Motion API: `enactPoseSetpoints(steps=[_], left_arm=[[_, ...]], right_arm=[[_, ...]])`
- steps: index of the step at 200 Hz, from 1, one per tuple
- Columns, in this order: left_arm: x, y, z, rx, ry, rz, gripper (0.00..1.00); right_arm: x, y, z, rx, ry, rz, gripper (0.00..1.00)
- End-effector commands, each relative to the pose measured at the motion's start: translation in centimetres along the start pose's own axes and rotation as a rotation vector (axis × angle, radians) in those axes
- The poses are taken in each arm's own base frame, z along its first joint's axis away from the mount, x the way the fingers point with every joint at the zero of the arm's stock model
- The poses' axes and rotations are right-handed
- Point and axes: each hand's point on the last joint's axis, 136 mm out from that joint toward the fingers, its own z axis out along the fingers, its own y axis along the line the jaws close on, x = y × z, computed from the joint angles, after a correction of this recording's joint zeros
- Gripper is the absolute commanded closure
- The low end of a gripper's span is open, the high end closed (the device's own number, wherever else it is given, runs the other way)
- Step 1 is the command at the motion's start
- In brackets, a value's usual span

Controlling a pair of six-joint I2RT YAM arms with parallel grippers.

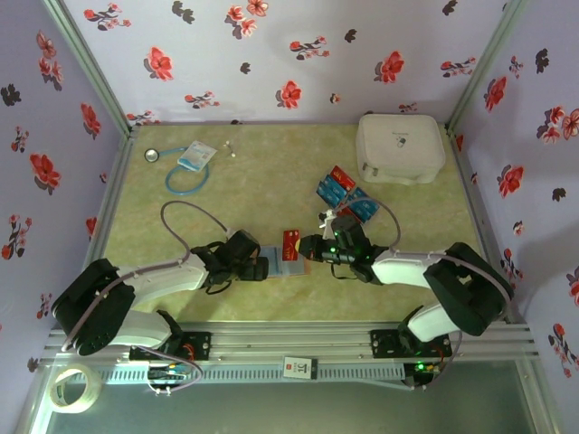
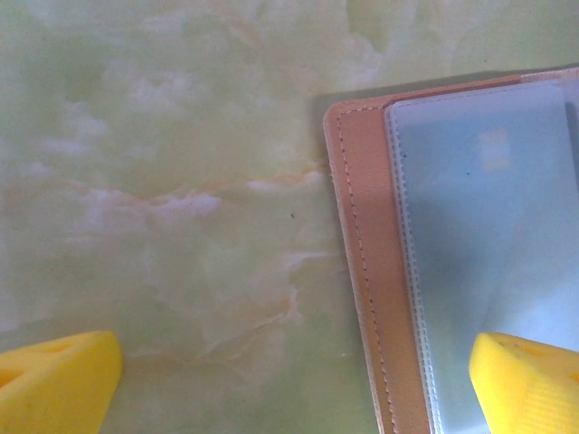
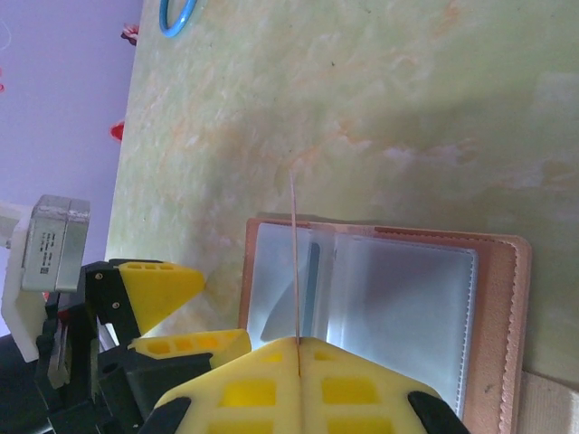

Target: Put the credit cards into the card holder

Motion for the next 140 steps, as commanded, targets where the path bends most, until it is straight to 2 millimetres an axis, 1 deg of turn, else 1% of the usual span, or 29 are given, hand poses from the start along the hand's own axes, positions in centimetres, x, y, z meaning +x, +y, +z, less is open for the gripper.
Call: enactPoseSetpoints(steps=[1,71,140], left_arm=[[0.7,1.8,0.2,-0.064,0.007,-0.006,0.0],[1.2,2.9,0.1,-0.129,0.035,0.008,0.0],[1.0,2.9,0.2,-0.157,0.053,0.035,0.0]], right_arm=[[0.0,0.4,0.4,-0.026,-0.016,0.006,1.0],[0.4,0.1,1.3,-0.04,0.001,0.022,1.0],[1.0,-0.1,2.0,-0.043,0.023,0.031,1.0]])
